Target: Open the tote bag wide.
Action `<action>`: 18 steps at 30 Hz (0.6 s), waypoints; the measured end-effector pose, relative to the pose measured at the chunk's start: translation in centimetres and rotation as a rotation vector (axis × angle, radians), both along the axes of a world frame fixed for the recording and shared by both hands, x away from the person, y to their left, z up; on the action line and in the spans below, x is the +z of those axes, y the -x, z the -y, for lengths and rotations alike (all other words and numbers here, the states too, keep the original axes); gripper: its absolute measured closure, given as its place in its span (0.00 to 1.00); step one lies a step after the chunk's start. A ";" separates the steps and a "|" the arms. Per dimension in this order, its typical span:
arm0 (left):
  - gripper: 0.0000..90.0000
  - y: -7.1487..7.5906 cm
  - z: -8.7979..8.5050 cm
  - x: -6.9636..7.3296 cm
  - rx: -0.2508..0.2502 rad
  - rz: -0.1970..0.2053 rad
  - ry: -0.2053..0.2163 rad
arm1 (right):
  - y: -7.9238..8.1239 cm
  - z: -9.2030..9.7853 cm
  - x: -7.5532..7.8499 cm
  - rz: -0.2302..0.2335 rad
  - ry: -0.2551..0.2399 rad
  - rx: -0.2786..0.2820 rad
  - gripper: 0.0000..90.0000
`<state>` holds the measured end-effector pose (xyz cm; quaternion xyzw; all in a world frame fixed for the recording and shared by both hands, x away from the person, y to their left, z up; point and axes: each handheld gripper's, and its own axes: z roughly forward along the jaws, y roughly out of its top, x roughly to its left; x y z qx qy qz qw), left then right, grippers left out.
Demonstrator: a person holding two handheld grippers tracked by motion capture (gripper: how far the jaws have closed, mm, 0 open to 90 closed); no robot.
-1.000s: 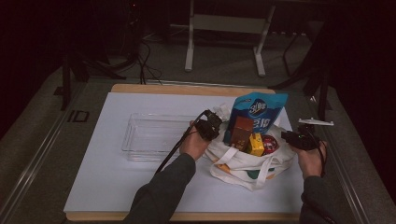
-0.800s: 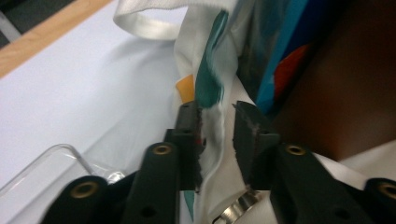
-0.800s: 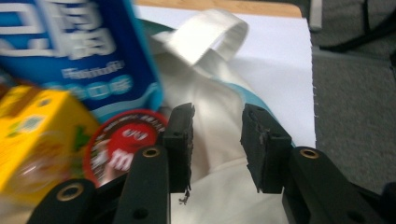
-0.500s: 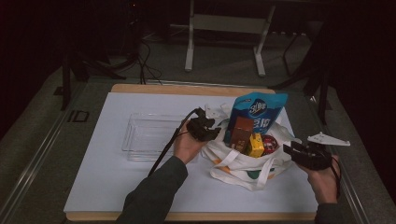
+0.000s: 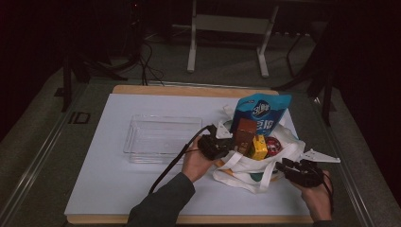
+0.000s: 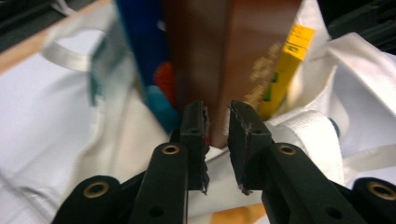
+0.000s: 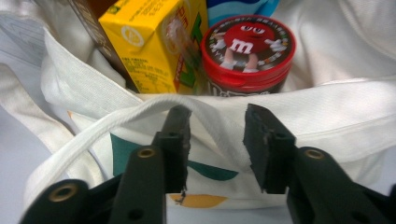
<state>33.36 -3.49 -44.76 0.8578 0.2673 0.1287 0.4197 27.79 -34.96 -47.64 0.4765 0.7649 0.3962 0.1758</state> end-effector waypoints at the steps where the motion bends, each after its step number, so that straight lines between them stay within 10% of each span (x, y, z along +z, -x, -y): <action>1: 0.87 0.1 0.1 -0.2 -0.003 -0.003 -0.003 | 0.0 -0.2 -0.1 0.002 0.003 0.001 0.73; 18: 0.99 1.3 1.2 -6.2 0.008 -0.025 -0.100 | -0.3 -1.6 -3.5 -0.016 0.011 -0.053 0.84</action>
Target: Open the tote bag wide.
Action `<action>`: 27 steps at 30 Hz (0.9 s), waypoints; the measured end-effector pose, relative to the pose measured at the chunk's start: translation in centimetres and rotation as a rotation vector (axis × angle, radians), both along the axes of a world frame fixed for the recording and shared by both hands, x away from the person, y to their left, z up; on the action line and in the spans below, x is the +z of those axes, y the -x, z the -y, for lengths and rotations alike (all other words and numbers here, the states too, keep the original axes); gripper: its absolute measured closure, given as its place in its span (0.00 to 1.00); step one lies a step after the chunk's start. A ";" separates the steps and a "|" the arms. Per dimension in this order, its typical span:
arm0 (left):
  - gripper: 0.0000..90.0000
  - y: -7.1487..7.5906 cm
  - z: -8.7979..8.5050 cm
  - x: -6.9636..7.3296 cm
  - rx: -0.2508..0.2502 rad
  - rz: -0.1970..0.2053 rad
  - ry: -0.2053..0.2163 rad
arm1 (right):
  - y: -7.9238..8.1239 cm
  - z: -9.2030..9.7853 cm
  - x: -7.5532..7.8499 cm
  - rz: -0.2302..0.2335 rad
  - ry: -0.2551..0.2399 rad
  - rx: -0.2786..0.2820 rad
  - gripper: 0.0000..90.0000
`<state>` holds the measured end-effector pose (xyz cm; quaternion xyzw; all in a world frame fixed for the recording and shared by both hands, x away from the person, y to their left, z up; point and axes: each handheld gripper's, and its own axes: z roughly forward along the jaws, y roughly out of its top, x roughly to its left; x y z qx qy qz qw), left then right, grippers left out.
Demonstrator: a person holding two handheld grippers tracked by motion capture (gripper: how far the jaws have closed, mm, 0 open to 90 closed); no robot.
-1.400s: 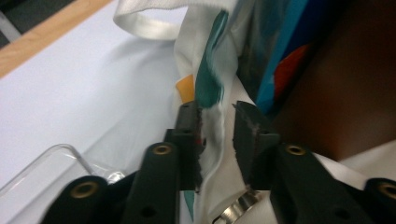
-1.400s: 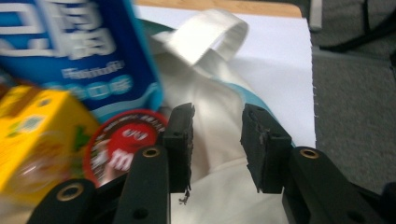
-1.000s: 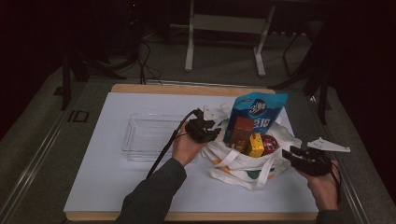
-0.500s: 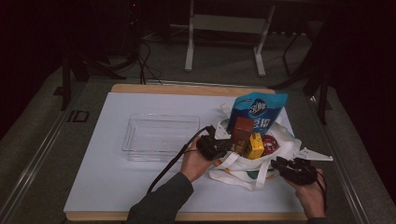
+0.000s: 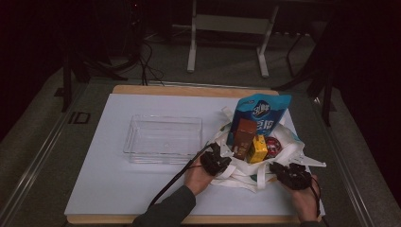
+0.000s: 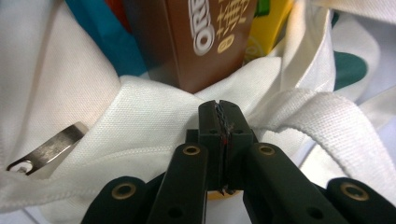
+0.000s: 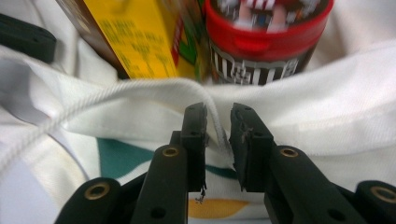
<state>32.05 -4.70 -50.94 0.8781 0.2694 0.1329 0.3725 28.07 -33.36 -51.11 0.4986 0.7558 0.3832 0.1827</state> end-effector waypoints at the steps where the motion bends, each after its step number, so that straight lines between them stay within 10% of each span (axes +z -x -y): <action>1: 0.99 0.0 0.1 -0.2 0.005 0.007 -0.012 | 0.1 -0.2 -0.4 0.002 0.006 -0.008 0.84; 5: 1.00 -0.2 0.3 -0.7 0.026 0.004 -0.020 | 0.5 -0.2 -1.1 0.016 -0.021 -0.044 0.84; 13: 0.96 -0.1 -0.1 -0.3 0.036 -0.009 0.027 | 0.7 -1.7 -1.2 0.037 0.073 -0.101 0.84; 27: 0.73 -0.2 -4.2 4.4 0.013 -0.011 0.235 | 0.9 -1.4 -1.7 0.051 0.034 -0.127 0.84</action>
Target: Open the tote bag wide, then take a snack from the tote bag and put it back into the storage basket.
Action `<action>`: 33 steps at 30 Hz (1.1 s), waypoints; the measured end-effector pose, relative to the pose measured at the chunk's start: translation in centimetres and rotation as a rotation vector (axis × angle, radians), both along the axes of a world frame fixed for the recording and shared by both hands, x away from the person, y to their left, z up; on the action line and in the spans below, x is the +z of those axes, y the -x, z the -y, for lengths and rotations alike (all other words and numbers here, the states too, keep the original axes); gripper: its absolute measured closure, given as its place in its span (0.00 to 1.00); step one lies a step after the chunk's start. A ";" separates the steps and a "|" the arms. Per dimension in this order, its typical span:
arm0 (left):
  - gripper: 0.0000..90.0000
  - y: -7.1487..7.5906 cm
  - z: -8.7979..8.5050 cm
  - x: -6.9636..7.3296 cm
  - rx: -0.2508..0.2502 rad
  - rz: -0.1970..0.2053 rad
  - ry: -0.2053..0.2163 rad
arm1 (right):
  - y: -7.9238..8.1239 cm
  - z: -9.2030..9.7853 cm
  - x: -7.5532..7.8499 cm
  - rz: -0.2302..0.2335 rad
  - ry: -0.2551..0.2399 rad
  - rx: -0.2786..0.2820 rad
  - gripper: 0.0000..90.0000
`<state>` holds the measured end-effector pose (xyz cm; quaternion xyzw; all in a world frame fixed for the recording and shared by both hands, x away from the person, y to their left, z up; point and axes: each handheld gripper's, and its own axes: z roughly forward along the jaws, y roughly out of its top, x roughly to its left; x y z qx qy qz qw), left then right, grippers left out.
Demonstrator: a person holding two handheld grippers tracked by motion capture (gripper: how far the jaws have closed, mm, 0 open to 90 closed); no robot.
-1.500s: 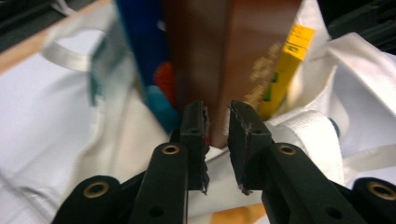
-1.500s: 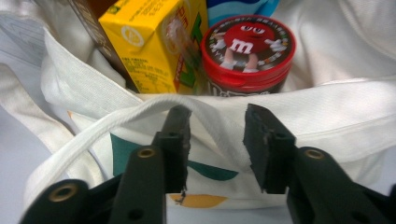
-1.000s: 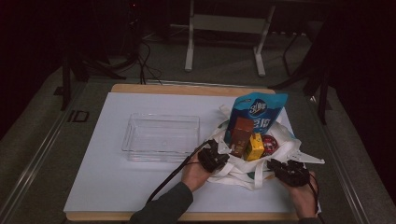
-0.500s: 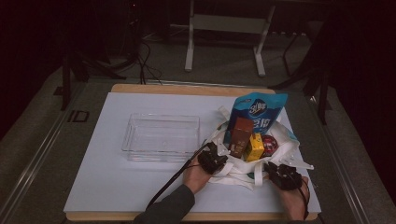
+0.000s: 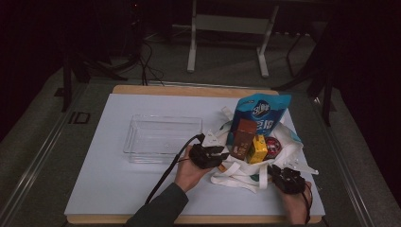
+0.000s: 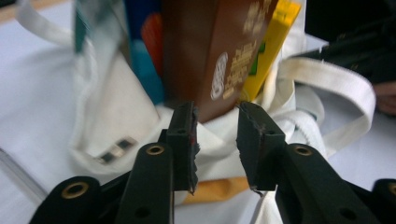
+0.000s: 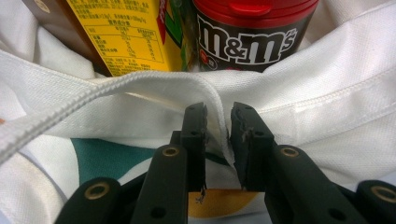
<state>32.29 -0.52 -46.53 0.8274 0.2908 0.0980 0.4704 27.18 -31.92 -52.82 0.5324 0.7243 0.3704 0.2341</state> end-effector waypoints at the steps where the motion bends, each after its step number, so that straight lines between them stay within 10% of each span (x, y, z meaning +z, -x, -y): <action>1: 0.73 -0.2 -0.2 0.3 0.004 0.002 0.015 | 0.0 0.0 0.0 -0.001 -0.008 -0.001 0.84; 8: 0.72 -0.9 -0.6 1.0 0.018 0.016 0.020 | 0.0 0.1 0.0 -0.005 -0.013 0.002 0.84; 13: 0.97 -2.0 -0.8 1.3 0.063 0.012 0.058 | 0.0 0.2 -0.1 -0.003 -0.025 0.004 0.84; 28: 0.95 -3.1 3.0 -0.7 -0.043 0.014 -0.158 | -0.1 0.2 -0.2 0.004 -0.027 0.011 0.84; 33: 0.95 -2.9 3.2 -0.8 -0.065 0.006 -0.163 | -0.1 0.3 -0.2 0.004 -0.036 0.012 0.84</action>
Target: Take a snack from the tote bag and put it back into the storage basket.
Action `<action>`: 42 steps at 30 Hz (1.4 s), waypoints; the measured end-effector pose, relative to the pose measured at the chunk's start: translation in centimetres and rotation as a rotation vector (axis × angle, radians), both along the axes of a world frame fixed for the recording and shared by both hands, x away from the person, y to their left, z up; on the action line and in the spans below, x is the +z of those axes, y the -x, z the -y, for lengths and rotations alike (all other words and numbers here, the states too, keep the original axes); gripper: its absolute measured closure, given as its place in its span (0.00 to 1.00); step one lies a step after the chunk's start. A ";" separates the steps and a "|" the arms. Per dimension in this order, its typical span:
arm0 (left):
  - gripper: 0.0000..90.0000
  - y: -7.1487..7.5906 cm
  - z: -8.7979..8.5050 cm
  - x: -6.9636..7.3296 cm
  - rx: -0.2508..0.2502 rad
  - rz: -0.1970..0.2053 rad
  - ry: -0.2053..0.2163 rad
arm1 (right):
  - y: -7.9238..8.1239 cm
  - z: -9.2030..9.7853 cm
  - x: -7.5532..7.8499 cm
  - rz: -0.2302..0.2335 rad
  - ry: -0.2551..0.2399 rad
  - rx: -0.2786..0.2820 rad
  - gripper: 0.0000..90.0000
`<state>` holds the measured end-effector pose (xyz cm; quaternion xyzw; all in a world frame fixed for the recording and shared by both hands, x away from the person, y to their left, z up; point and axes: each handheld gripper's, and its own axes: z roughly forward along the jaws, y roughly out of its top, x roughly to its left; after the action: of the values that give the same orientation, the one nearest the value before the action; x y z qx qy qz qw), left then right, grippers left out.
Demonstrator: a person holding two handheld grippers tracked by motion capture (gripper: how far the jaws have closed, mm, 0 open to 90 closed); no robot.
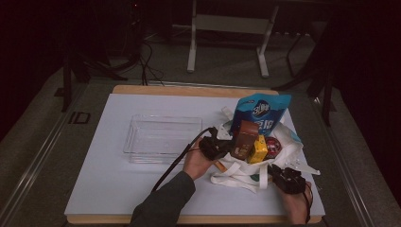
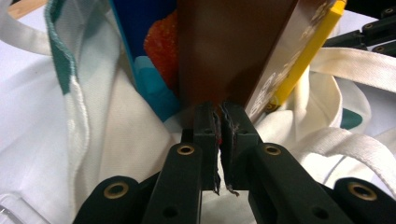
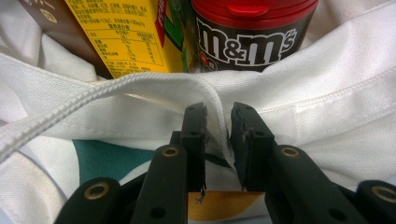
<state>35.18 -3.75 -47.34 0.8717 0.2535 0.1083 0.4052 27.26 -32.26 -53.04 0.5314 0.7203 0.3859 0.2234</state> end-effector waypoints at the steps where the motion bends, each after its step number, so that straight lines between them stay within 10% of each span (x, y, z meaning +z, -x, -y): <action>1: 0.95 0.1 0.0 0.0 -0.006 0.001 -0.003 | 0.0 0.0 0.0 0.000 0.000 0.000 0.84; 11: 0.93 0.7 0.8 -0.3 -0.071 -0.020 0.005 | 0.0 0.1 0.0 0.003 -0.004 0.002 0.84; 21: 0.65 0.2 -0.6 1.0 -0.147 -0.043 0.100 | 0.0 0.1 -0.1 0.003 -0.009 0.004 0.84; 38: 0.52 -0.7 -1.0 5.0 -0.178 0.010 0.135 | 0.1 0.2 -0.1 0.007 -0.017 0.004 0.83; 42: 0.40 -1.2 -1.6 5.9 -0.193 0.045 0.206 | 0.0 0.2 -0.1 0.007 -0.018 0.006 0.83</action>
<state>36.40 -2.15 -41.39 0.8431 0.1689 0.0616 0.5067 27.22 -32.47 -53.18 0.5299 0.7174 0.3950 0.2200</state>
